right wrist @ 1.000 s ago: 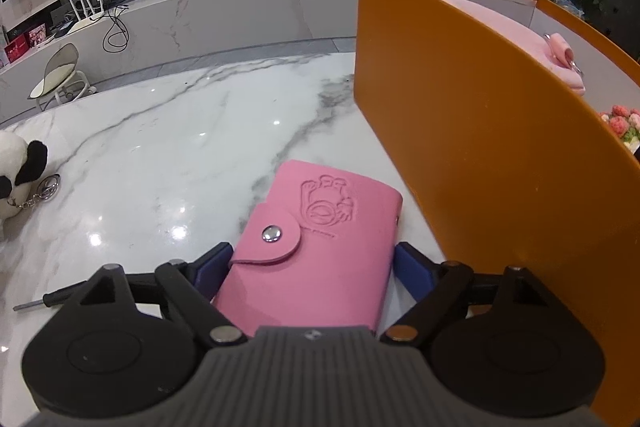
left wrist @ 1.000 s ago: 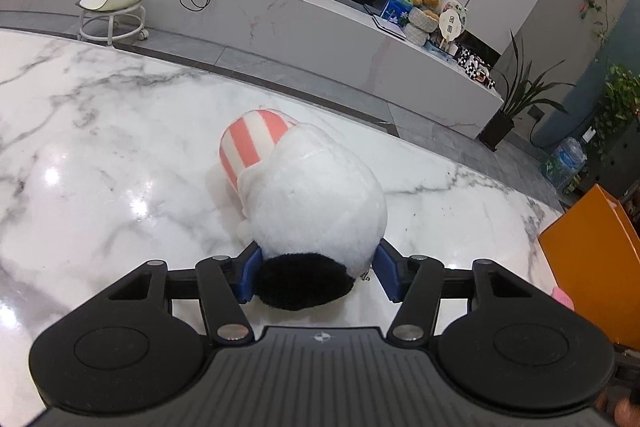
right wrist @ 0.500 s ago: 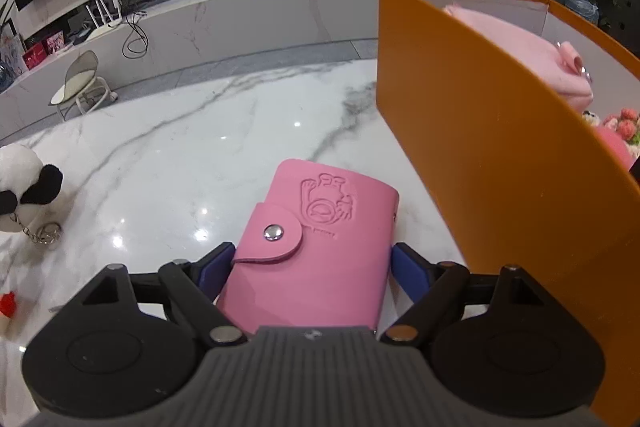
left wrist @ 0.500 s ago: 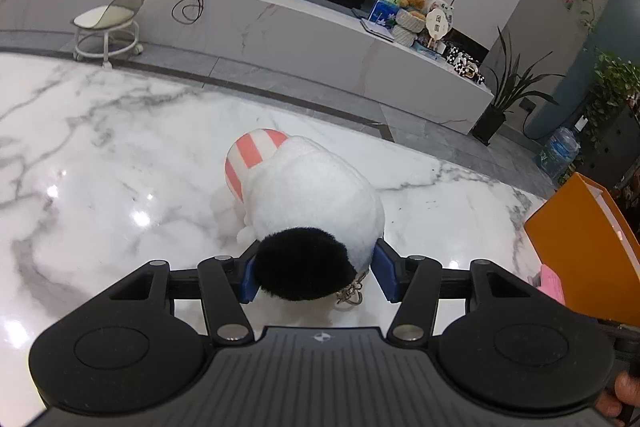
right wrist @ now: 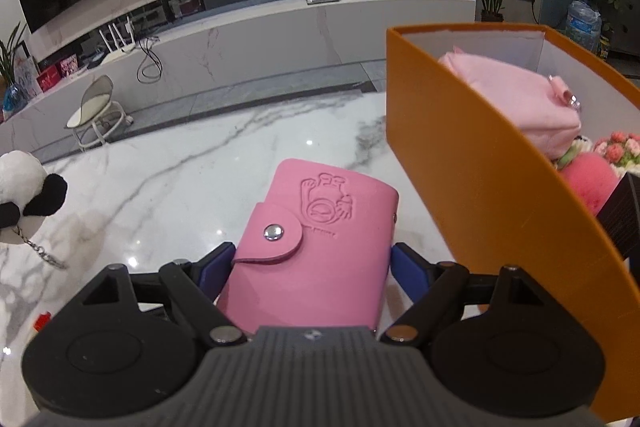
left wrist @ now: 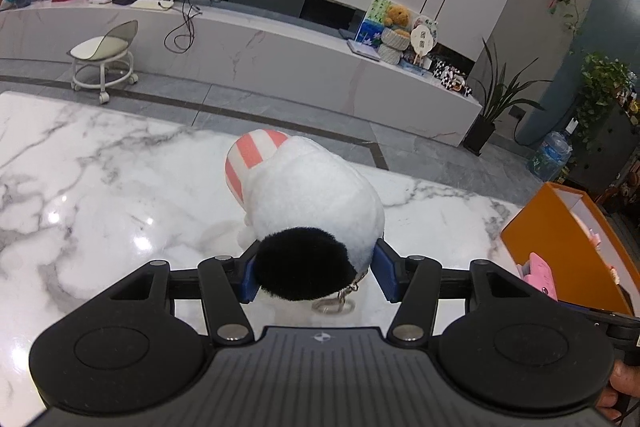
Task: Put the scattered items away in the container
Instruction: 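Lift and carry the plush with the left tool while the right tool carries the wallet to the box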
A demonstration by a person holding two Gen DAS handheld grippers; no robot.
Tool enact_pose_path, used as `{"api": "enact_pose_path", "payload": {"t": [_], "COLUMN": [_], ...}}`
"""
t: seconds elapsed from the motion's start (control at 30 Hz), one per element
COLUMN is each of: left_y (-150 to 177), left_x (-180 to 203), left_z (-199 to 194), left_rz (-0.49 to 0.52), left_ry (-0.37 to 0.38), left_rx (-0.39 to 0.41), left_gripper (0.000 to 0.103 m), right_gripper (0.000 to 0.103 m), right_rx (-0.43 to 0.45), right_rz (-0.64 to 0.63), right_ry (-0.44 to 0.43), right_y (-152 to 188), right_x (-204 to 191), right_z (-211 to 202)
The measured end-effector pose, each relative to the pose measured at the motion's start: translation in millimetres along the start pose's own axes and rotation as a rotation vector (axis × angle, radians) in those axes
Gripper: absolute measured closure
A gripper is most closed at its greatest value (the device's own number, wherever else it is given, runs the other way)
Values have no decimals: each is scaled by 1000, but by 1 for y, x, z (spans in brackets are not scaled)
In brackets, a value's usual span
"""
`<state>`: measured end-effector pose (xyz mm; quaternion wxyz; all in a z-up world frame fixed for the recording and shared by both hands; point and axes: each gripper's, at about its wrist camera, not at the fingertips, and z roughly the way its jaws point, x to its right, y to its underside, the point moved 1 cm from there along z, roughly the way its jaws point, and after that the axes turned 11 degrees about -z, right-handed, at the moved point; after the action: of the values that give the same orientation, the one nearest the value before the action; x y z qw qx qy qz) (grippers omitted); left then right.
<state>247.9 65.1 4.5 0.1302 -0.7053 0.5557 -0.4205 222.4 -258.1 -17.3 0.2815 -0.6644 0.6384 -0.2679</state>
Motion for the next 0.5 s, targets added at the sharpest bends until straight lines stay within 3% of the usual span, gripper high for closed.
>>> {"api": "enact_pose_path", "payload": {"t": [0.5], "left_y": [1], "left_x": [73], "left_z": [-17], "left_rz": [52], "left_ry": [101], "left_rx": [50], "left_gripper": [39], "right_gripper": [18], "right_rx": [111], "right_rz": [55], "right_ry": [6], "right_y": [-22], "right_x": [19], "right_z": [-38]}}
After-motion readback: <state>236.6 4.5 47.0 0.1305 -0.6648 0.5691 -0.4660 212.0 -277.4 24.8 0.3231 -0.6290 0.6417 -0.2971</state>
